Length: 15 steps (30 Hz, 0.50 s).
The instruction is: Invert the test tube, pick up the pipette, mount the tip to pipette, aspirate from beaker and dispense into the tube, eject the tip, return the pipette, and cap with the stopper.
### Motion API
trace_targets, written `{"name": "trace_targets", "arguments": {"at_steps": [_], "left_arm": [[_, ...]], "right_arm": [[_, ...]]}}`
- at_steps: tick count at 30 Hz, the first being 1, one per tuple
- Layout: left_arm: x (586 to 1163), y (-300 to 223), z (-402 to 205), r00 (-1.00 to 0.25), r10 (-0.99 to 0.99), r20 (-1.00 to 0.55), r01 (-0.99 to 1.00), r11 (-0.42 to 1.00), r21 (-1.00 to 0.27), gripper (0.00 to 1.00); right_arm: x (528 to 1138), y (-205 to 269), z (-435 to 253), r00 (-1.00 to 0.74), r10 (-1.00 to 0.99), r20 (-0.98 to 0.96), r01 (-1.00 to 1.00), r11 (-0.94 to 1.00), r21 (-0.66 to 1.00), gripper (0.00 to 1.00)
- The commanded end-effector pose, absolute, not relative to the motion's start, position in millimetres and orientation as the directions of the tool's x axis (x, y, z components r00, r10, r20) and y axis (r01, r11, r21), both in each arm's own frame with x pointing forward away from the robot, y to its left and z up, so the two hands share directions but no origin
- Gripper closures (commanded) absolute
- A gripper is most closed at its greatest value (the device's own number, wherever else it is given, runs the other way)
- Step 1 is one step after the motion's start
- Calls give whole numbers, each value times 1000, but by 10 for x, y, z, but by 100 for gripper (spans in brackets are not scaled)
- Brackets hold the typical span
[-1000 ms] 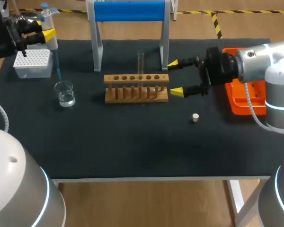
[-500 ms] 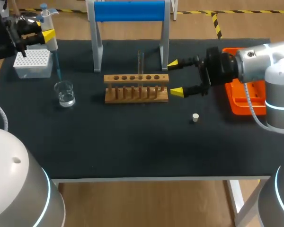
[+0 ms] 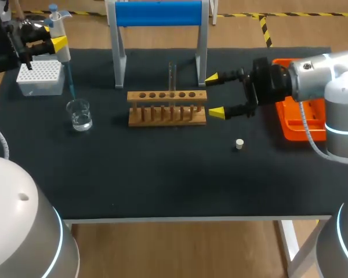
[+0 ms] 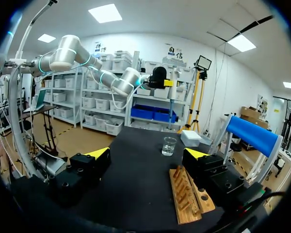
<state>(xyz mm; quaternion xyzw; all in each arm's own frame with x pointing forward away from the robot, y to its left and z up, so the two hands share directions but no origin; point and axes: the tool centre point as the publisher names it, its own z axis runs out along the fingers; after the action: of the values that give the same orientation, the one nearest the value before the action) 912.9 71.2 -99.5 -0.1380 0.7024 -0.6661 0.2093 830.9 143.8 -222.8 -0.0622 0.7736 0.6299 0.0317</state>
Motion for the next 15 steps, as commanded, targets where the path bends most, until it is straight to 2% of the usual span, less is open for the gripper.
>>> {"name": "trace_targets", "arguments": {"at_steps": [1, 9, 15], "left_arm": [[9132, 710, -998, -874, -472, -111, 86, 74, -994, 100], [9132, 710, -998, -874, -472, -111, 86, 74, -994, 100], [9132, 710, -998, -874, -472, -111, 86, 74, -994, 100]], "right_arm": [[8304, 1424, -2220, -990, -58, -127, -136, 200, 970, 0], [8304, 1424, -2220, -990, -58, -127, -136, 200, 970, 0], [8225, 1677, -2233, -991, -54, -121, -131, 243, 961, 0]]}}
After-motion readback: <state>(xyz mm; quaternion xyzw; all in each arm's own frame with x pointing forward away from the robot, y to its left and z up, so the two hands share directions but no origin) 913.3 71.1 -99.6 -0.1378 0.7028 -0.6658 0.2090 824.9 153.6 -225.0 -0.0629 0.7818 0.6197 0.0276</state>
